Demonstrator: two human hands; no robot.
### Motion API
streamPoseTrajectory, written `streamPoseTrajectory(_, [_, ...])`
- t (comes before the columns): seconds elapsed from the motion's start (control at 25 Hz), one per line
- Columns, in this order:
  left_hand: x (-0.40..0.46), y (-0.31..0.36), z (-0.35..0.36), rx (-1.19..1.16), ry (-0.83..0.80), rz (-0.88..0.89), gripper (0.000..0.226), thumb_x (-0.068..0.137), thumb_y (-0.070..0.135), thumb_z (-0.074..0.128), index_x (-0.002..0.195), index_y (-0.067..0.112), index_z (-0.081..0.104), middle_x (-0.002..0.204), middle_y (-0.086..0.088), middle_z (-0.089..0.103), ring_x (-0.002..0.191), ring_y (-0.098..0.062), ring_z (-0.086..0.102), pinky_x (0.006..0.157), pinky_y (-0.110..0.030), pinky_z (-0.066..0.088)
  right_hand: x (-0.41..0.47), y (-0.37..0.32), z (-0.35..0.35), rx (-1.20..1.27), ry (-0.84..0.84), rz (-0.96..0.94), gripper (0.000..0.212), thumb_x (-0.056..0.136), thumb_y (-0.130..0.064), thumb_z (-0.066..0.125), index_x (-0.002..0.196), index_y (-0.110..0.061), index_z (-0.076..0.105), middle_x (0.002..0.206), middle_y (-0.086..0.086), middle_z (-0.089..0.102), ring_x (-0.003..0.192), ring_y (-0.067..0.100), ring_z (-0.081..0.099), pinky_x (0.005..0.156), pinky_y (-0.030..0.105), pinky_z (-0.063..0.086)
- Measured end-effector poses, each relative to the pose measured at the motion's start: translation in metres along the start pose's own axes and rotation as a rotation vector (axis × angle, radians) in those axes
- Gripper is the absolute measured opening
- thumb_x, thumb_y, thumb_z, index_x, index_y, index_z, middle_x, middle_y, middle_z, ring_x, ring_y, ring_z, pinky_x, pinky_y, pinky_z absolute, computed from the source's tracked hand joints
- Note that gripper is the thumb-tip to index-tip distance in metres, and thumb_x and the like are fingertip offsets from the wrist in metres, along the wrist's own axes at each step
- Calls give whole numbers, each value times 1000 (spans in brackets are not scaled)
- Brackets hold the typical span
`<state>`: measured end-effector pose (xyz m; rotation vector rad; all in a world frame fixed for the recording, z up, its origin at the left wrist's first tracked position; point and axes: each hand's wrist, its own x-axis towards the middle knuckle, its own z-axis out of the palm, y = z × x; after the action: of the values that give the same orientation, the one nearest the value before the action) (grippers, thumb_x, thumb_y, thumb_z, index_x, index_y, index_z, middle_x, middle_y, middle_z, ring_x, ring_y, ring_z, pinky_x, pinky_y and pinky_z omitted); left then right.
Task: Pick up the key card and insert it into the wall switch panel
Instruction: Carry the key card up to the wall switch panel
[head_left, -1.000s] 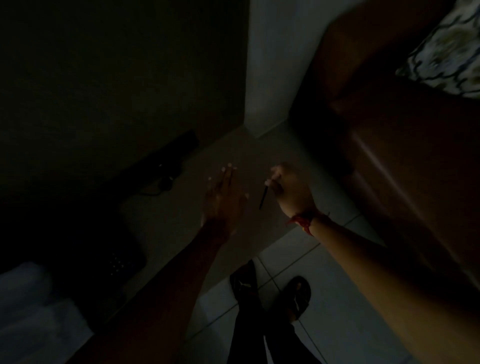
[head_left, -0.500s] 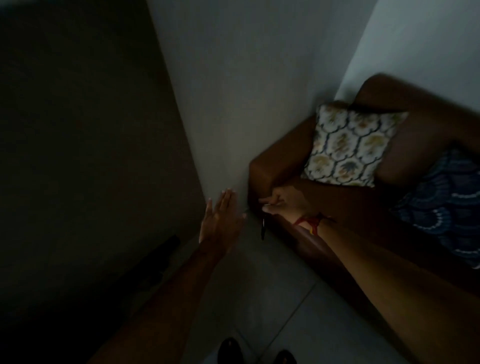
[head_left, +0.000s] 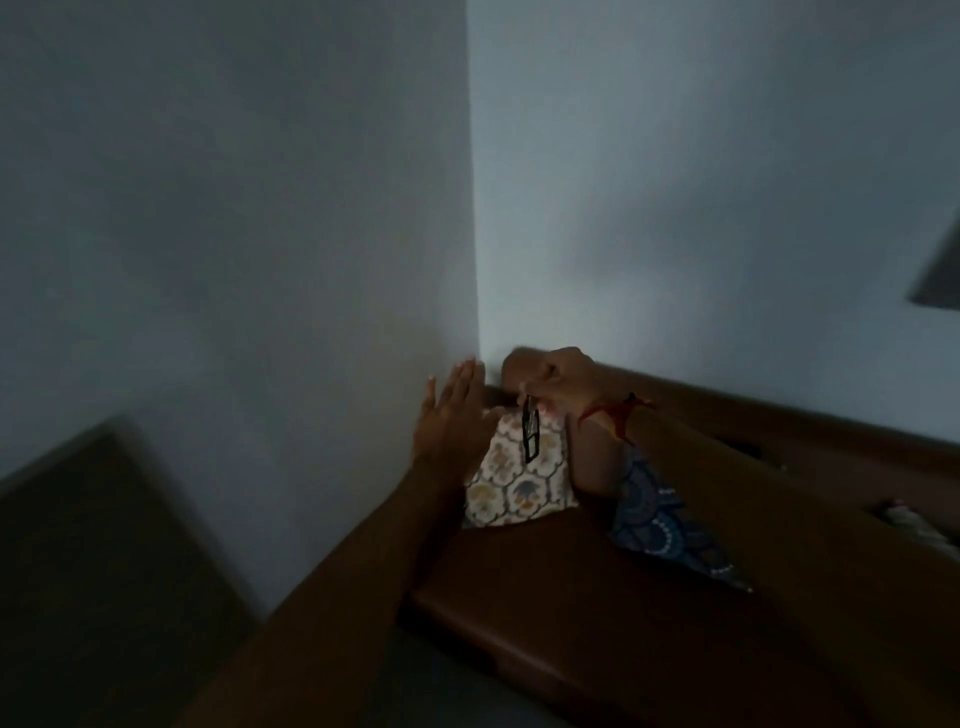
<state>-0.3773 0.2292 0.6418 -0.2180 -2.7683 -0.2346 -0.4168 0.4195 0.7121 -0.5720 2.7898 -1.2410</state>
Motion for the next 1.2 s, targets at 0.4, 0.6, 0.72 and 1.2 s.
streamPoseTrajectory(0.4, [125, 183, -28, -10, 162, 263, 68, 108, 46, 33, 162, 8, 16, 171, -10, 15, 160, -23, 12, 130, -49, 7, -44, 71, -211, 121, 347, 76, 24, 91, -9, 65, 71, -5, 51, 85, 31, 72, 85, 44, 73, 68, 48, 61])
streamPoseTrajectory(0.6, [191, 266, -39, -57, 214, 379, 67, 108, 47, 32, 161, 8, 18, 170, -10, 19, 159, -22, 14, 131, -50, 11, -54, 95, -307, -8, 386, 95, 31, 84, -16, 74, 73, -11, 46, 80, 19, 71, 70, 30, 68, 64, 37, 57])
streamPoseTrajectory(0.72, [241, 325, -34, -110, 224, 436, 66, 109, 46, 31, 162, 9, 17, 171, -9, 17, 160, -21, 12, 131, -50, 9, -55, 118, -361, -56, 442, 81, 40, 76, -5, 78, 68, -17, 41, 71, 9, 58, 71, 28, 62, 63, 34, 52])
streamPoseTrajectory(1.2, [345, 563, 19, -136, 224, 723, 67, 109, 47, 28, 162, 9, 14, 171, -9, 14, 160, -21, 11, 131, -49, 9, -114, 258, -544, -268, 554, 158, 34, 72, -4, 80, 88, -4, 50, 79, 2, 63, 64, -3, 58, 56, 13, 47])
